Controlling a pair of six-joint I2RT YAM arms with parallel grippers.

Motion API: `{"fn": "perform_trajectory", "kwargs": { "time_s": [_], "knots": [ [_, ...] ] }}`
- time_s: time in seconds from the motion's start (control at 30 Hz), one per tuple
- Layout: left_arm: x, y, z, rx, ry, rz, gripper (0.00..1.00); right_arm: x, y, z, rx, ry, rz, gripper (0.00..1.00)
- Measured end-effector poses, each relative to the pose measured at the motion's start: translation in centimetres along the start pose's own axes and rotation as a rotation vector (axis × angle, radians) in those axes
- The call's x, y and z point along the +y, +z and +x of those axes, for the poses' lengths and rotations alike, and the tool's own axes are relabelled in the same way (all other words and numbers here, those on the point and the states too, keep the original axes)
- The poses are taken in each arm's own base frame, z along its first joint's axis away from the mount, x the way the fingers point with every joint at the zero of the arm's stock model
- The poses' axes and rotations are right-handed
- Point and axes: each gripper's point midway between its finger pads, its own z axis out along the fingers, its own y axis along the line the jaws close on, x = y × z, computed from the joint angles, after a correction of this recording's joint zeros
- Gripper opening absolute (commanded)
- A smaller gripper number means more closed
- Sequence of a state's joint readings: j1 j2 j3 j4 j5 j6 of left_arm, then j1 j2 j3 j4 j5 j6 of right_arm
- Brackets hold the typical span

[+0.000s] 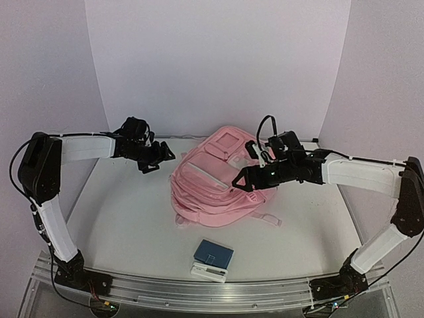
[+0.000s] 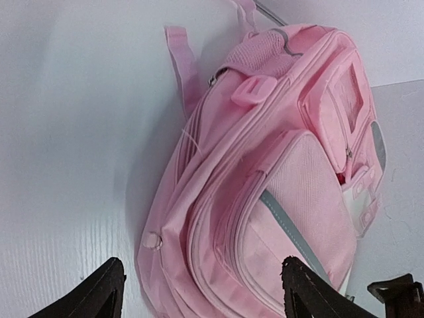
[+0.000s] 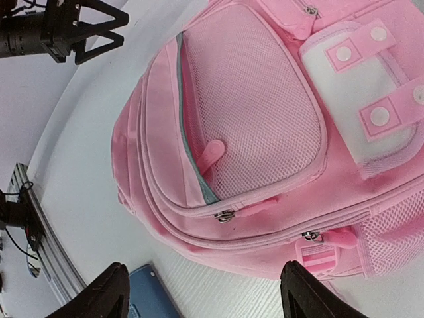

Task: Pack the student bag
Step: Adjust the student bag at the center of the board.

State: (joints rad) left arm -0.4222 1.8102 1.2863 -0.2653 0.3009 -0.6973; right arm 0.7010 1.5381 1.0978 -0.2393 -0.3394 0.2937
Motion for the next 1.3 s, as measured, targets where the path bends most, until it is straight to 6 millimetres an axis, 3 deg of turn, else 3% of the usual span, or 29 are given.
{"fn": "perform_trajectory", "kwargs": {
  "time_s": [0.2,0.27,0.4,0.6,0.77,1.03,1.2,1.3],
  "knots": [
    [2.5,0.9,5.2,0.119,-0.139,0.021,0.77,0.1,2.4,-0.3,0.052,-0.105,-0.023,0.79],
    [2.7,1.1,6.0,0.143,-0.167,0.025,0.76,-0.1,3.4,0.0,0.074,-0.12,-0.025,0.78],
    [1.8,1.2,6.3,0.155,-0.184,0.067,0.73,-0.8,5.0,0.7,0.111,-0.128,-0.016,0.78],
    [0.8,1.7,7.1,0.176,-0.186,0.109,0.65,-1.2,5.5,1.4,0.137,-0.123,-0.006,0.78],
    [1.3,3.1,8.3,0.211,-0.199,0.1,0.51,-1.6,5.9,1.5,0.144,-0.128,0.009,0.77],
    [1.5,4.2,9.0,0.229,-0.223,0.099,0.2,-1.4,6.6,1.9,0.161,-0.135,-0.015,0.6],
    [1.4,4.3,9.0,0.226,-0.232,0.101,0.15,-0.4,5.8,3.4,0.184,-0.128,-0.055,0.5],
    [1.4,4.3,9.0,0.225,-0.238,0.099,0.15,1.8,5.0,4.6,0.203,-0.137,-0.111,0.47]
  ]
}}
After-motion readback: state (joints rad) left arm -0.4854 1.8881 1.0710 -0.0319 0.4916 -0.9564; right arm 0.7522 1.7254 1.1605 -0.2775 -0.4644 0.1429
